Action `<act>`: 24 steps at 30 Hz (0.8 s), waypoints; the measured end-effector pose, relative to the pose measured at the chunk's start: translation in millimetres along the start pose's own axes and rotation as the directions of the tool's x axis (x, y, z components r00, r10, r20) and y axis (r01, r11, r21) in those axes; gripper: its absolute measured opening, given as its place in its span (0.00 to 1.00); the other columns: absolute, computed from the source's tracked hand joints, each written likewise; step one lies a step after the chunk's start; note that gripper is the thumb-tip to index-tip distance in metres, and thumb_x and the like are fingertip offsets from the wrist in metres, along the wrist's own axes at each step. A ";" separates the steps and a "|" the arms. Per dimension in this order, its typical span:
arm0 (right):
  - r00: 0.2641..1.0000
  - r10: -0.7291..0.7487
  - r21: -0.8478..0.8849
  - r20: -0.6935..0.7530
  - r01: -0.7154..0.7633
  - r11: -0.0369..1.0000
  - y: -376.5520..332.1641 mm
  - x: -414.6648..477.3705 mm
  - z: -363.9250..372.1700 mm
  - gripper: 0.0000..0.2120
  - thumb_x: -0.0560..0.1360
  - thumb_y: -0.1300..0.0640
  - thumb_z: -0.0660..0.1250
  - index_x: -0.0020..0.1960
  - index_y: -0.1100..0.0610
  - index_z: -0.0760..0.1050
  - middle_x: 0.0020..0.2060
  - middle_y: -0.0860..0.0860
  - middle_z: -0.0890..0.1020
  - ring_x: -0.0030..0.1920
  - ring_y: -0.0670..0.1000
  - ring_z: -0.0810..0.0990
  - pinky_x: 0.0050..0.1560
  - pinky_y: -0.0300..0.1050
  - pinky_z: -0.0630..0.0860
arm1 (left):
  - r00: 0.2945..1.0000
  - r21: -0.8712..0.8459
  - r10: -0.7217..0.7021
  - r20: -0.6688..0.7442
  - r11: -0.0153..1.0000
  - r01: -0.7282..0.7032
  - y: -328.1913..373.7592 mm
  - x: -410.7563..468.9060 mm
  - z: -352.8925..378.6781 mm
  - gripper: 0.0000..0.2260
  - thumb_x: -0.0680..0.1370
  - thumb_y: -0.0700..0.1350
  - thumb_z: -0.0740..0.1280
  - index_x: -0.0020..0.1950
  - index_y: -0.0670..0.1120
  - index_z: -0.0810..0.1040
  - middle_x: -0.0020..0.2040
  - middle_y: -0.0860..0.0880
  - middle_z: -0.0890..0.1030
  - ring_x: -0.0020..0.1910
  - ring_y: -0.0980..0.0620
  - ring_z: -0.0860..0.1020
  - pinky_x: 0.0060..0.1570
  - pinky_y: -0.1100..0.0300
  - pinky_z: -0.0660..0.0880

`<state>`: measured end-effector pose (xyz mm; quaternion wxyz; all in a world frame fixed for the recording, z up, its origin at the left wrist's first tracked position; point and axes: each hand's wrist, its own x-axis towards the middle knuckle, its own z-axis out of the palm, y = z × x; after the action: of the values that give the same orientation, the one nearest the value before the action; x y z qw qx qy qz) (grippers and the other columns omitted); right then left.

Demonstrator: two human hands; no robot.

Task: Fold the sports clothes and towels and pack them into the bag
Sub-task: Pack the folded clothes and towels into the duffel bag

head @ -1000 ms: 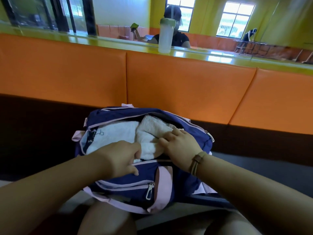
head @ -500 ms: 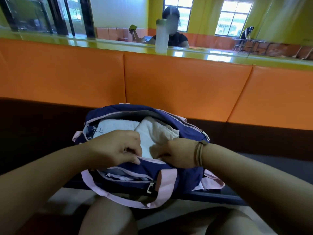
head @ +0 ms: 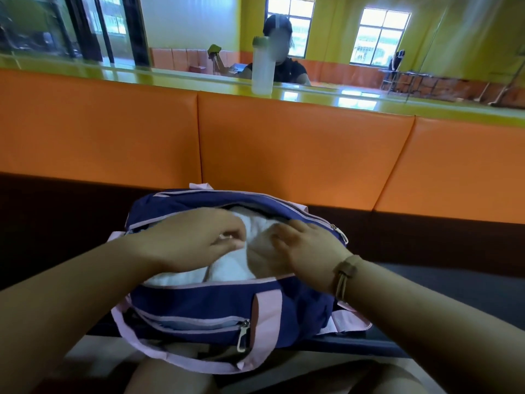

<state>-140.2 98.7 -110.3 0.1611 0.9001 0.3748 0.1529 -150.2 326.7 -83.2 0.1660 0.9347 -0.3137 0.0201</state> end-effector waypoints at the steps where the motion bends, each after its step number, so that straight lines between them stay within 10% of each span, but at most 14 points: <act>1: 0.999 0.005 -0.026 0.046 -0.004 1.000 -2.0 1.6 2.6 0.16 0.66 0.57 0.56 0.45 0.56 0.82 0.46 0.54 0.83 0.42 0.55 0.80 0.38 0.43 0.77 | 0.989 0.094 0.086 -0.122 0.993 -0.074 -1.2 6.9 -0.6 0.05 0.77 0.53 0.65 0.52 0.56 0.77 0.50 0.61 0.77 0.50 0.60 0.73 0.51 0.58 0.71; 4: 0.967 -0.018 -0.074 0.254 0.038 0.997 -3.7 2.0 13.8 0.19 0.76 0.53 0.57 0.64 0.58 0.72 0.64 0.58 0.73 0.62 0.59 0.71 0.60 0.53 0.67 | 0.928 0.398 0.266 -0.261 0.906 -0.147 -3.5 34.4 0.3 0.15 0.72 0.49 0.72 0.58 0.50 0.77 0.55 0.50 0.77 0.53 0.46 0.73 0.49 0.49 0.73; 9: 0.918 0.002 -0.085 0.397 0.035 0.996 1.1 -4.4 14.7 0.31 0.76 0.42 0.56 0.75 0.53 0.54 0.73 0.54 0.60 0.72 0.56 0.57 0.63 0.68 0.51 | 0.993 0.598 0.084 0.078 0.793 -0.114 11.2 83.2 7.2 0.19 0.78 0.44 0.62 0.68 0.55 0.66 0.64 0.51 0.70 0.61 0.47 0.68 0.51 0.53 0.67; 16: 0.865 -0.101 0.068 0.492 0.078 0.995 5.8 8.4 12.4 0.35 0.77 0.43 0.57 0.77 0.55 0.47 0.77 0.54 0.49 0.76 0.52 0.43 0.69 0.67 0.36 | 0.992 0.273 0.013 -0.122 0.962 0.022 -9.0 110.9 5.9 0.16 0.76 0.36 0.60 0.58 0.52 0.78 0.54 0.50 0.77 0.53 0.46 0.75 0.45 0.53 0.72; 21: 0.905 -0.086 0.033 0.418 0.079 0.996 10.8 17.7 9.7 0.24 0.77 0.48 0.56 0.70 0.55 0.63 0.70 0.56 0.67 0.73 0.56 0.59 0.67 0.70 0.48 | 0.992 0.215 0.033 -0.125 0.977 -0.006 -11.0 111.2 -3.2 0.13 0.78 0.38 0.60 0.56 0.50 0.80 0.54 0.50 0.78 0.52 0.48 0.75 0.48 0.49 0.74; 24: 0.992 -0.064 -0.049 0.113 0.070 0.996 21.4 9.3 30.0 0.08 0.67 0.54 0.68 0.45 0.52 0.80 0.41 0.48 0.82 0.46 0.53 0.79 0.56 0.59 0.60 | 0.997 0.188 0.018 -0.075 0.982 -0.003 -17.5 102.2 1.1 0.12 0.79 0.40 0.60 0.57 0.52 0.79 0.54 0.50 0.78 0.53 0.49 0.75 0.50 0.48 0.73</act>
<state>-108.8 85.9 -127.2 0.2105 0.8896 0.3910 0.1068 -57.9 280.1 -74.9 0.0888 0.9431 -0.3087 0.0864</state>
